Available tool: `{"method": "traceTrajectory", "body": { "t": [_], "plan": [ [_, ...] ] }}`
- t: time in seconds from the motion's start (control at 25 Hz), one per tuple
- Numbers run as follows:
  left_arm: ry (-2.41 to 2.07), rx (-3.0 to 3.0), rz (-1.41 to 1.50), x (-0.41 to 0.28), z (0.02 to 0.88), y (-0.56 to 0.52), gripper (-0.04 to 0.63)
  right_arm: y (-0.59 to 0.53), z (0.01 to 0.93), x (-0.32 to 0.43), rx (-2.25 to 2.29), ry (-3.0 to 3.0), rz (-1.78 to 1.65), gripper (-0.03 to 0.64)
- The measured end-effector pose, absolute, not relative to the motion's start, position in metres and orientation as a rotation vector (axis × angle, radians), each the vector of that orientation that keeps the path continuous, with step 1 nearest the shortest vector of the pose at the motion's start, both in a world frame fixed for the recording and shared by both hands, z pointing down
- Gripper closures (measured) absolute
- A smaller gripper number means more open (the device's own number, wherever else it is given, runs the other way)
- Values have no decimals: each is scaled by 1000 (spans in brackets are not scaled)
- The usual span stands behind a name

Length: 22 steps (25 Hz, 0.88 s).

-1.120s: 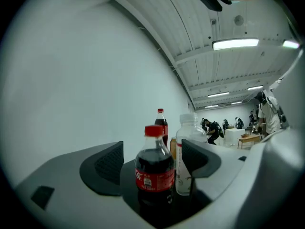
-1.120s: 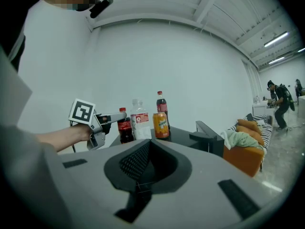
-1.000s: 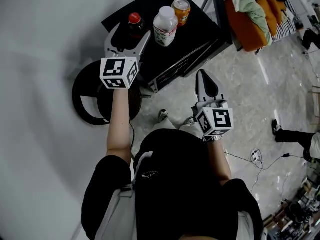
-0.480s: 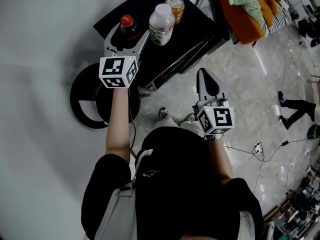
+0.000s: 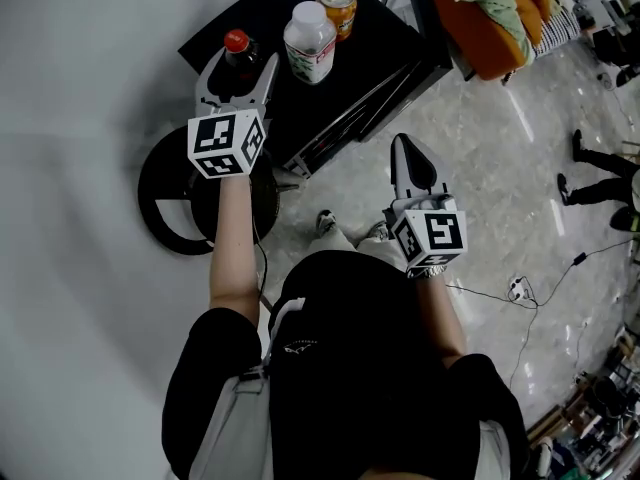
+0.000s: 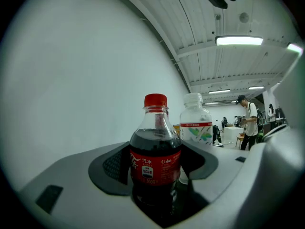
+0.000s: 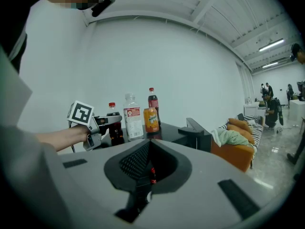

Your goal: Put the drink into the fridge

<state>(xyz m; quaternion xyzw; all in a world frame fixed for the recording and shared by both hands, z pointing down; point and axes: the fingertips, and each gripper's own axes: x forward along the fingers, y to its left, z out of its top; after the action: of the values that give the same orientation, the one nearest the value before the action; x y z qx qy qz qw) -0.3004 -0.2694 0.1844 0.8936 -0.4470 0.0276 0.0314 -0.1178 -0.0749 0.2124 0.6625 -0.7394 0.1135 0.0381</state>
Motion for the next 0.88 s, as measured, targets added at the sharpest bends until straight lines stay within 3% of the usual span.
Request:
{"method": "traceTrajectory", "body": {
  "t": [0.44,0.88],
  "plan": [
    [-1467,2720,-4,-299,158,-206,281,-43,209,-91,2010,-2300,351,603],
    [-1394,2763,-6,-230,148,-108,281,4,218,-33,2022,-2339,423,603]
  ]
}}
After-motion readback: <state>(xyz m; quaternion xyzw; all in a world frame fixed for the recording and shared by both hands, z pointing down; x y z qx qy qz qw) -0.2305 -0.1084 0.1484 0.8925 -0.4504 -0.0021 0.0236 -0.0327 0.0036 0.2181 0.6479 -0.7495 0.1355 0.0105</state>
